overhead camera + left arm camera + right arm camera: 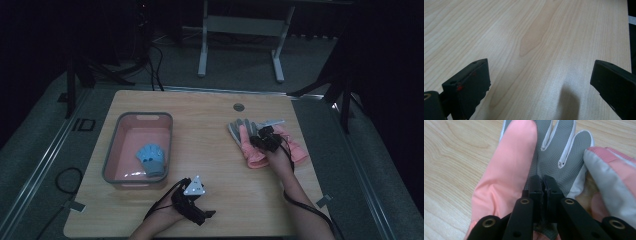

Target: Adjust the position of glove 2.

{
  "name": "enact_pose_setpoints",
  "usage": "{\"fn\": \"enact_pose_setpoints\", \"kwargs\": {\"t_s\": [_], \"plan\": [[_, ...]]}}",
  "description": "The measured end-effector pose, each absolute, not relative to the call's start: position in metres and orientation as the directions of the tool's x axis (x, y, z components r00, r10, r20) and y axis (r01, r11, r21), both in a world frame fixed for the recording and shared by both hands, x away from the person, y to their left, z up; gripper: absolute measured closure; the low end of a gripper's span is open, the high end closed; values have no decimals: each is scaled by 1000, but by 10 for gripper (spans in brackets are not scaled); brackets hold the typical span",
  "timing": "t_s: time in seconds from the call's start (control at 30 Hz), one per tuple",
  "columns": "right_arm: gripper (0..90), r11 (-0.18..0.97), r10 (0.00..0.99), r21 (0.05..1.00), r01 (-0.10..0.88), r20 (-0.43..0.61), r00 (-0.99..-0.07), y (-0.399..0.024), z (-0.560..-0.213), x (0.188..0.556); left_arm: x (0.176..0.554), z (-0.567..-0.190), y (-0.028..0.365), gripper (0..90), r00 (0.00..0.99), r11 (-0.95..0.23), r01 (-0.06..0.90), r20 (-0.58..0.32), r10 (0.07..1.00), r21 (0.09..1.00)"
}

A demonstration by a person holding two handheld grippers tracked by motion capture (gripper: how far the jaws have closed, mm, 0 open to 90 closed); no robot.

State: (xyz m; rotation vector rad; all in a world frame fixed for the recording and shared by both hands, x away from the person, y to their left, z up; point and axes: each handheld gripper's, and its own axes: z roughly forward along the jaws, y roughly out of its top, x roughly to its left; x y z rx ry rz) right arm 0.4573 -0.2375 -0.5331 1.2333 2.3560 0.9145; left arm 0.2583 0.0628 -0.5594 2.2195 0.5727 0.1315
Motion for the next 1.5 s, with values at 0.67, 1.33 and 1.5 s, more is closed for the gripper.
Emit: {"fn": "enact_pose_setpoints", "kwargs": {"t_s": [0.67,1.33,1.5], "plan": [[889,209,891,781,588,94,-443,-174,-473,379,257,-558,65,29,880,-532,360,-90,466,766],[885,199,914,723,661,106,-391,-161,-530,358,256,-558,66,29,882,-535,351,-80,464,769],[881,216,914,726,653,84,-396,-160,-533,357,257,-559,65,29,884,-543,349,-77,461,764]]}}
